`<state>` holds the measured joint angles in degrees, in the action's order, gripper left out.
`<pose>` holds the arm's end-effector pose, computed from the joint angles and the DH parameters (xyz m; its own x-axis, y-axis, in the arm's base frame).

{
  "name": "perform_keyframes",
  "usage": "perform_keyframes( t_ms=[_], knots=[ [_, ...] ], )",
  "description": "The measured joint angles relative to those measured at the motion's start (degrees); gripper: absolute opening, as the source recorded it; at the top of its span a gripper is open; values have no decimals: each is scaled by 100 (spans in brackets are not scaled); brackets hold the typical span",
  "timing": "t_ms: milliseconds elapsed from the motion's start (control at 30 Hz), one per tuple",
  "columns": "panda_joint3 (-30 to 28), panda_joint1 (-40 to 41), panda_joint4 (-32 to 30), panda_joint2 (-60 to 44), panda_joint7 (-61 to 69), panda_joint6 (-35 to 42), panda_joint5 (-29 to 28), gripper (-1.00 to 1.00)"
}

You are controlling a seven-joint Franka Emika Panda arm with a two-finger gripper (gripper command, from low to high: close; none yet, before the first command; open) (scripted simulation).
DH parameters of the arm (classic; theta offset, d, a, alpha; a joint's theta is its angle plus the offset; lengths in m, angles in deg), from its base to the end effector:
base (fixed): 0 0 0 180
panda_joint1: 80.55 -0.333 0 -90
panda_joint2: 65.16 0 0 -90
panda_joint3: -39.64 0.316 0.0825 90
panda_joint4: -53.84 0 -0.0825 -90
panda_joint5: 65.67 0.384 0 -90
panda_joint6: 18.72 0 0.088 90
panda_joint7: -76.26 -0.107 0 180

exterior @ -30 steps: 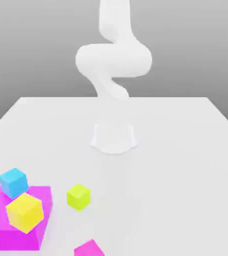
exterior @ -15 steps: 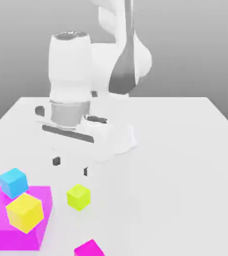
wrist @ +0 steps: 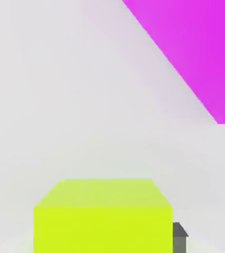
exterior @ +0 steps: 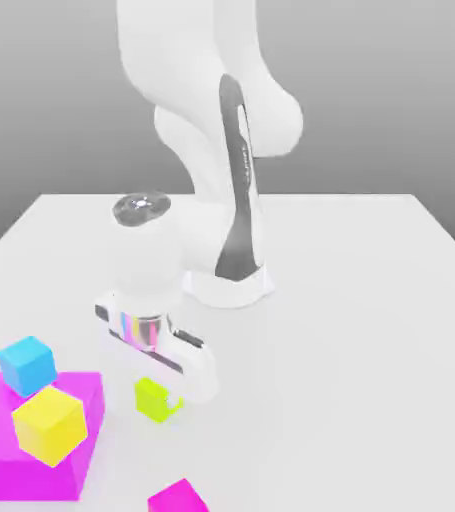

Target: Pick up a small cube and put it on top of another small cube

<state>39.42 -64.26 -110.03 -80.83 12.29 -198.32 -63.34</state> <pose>0.3234 -0.0997 0.1247 0.1253 -0.9921 0.0011 -0.9921 -0.1253 -0.0007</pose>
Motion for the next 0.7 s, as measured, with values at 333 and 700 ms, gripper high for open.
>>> perform_keyframes(
  t_ms=[333, 700],
  knots=[
    [-1, 46, -119, 1544, 15, 1427, -209, -100],
    [529, -187, 2075, 685, 1898, 2778, -326, -100]
  ],
)
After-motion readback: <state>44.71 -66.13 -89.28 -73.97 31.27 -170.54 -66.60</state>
